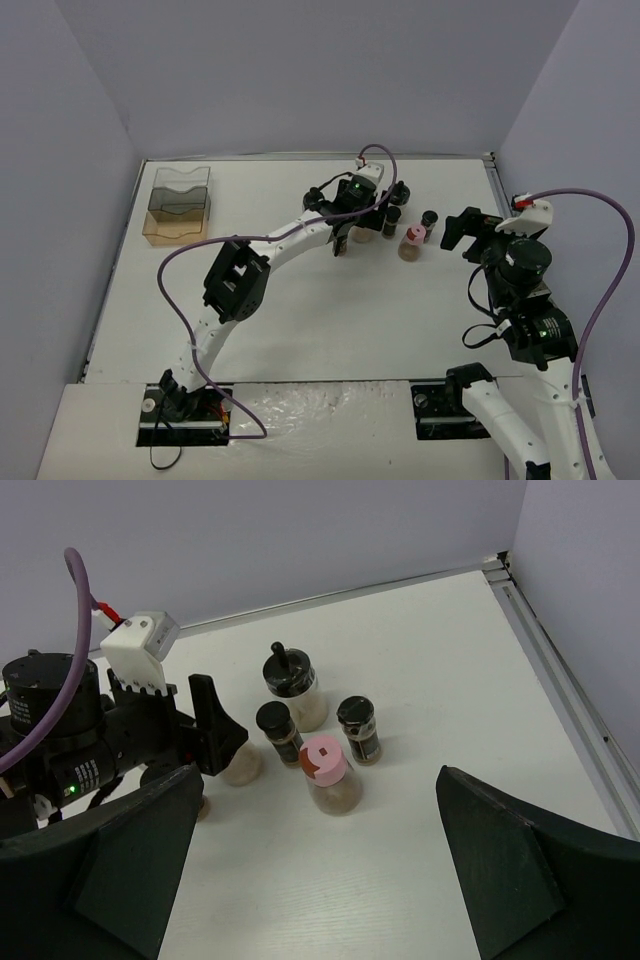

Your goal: Organize the condiment bottles

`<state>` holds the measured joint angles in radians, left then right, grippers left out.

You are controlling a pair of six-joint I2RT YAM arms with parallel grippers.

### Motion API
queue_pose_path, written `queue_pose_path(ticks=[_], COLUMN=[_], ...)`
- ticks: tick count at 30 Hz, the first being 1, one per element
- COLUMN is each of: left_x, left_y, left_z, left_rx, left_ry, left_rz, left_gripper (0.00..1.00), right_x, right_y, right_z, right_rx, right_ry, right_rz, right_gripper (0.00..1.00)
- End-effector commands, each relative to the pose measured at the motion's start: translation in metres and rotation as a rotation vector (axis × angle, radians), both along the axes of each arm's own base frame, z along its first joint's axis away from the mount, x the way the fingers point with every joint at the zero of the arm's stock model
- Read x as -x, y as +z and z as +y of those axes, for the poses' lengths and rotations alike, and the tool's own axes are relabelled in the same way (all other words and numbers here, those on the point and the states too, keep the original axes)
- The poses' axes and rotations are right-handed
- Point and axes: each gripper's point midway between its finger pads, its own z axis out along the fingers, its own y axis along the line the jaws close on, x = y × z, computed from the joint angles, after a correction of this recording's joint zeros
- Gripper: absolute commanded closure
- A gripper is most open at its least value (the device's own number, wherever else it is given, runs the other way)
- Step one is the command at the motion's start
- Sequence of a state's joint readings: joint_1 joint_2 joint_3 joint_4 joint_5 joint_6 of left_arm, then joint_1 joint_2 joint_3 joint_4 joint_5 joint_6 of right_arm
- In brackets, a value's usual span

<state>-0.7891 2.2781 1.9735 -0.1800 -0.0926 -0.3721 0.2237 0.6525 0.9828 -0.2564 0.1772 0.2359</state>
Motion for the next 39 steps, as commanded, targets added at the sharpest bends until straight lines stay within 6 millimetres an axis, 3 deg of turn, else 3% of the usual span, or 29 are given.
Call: queue_pose_path(ticks=[1,7,12,16,19,22,24,26,28,34,39], left_x=[-0.012,-0.016,-0.011,0.005,0.021,0.027,0.026,0.019,0.012,-0.034,-0.064], left_y=[0.048,0.060,0.096,0.163,0.222,0.261,0.281,0.285,0.298,0.295,0.283], left_z=[-0.004,-0.002,0.002,0.009,0.030,0.062,0.097,0.121,0.158,0.297,0.383], left_rx=[0.064,0.067,0.109,0.197,0.216,0.185,0.168,0.150,0.140,0.070,0.030], left_ry=[0.034,0.040,0.034,0.001,-0.012,0.038,0.097,0.136,0.194,0.433,0.580], left_rz=[-0.088,-0.126,-0.175,-0.240,-0.320,-0.380,-0.398,-0.400,-0.421,-0.423,-0.443], left_gripper=[0.31,0.63,0.87,0.92,0.94,0.94,0.95,0.96,0.96,0.96,0.97], right_x=[-0.006,-0.005,-0.003,-0.002,-0.001,-0.001,-0.002,-0.003,-0.004,-0.010,-0.019], right_y=[0.008,0.006,0.008,0.011,0.012,0.011,0.007,0.006,0.004,0.000,-0.006], right_z=[0.002,0.002,0.001,0.001,0.002,0.003,0.005,0.007,0.010,0.017,0.025], right_rx=[-0.015,-0.022,-0.023,-0.025,-0.024,-0.027,-0.025,-0.025,-0.028,-0.031,-0.025], right_ry=[-0.004,-0.002,-0.003,-0.003,0.005,0.010,0.019,0.026,0.039,0.072,0.101], right_rz=[-0.038,-0.037,-0.044,-0.050,-0.051,-0.048,-0.037,-0.033,-0.025,-0.001,0.034], right_gripper=[0.00,0.00,0.00,0.00,0.00,0.00,0.00,0.00,0.00,0.00,0.00])
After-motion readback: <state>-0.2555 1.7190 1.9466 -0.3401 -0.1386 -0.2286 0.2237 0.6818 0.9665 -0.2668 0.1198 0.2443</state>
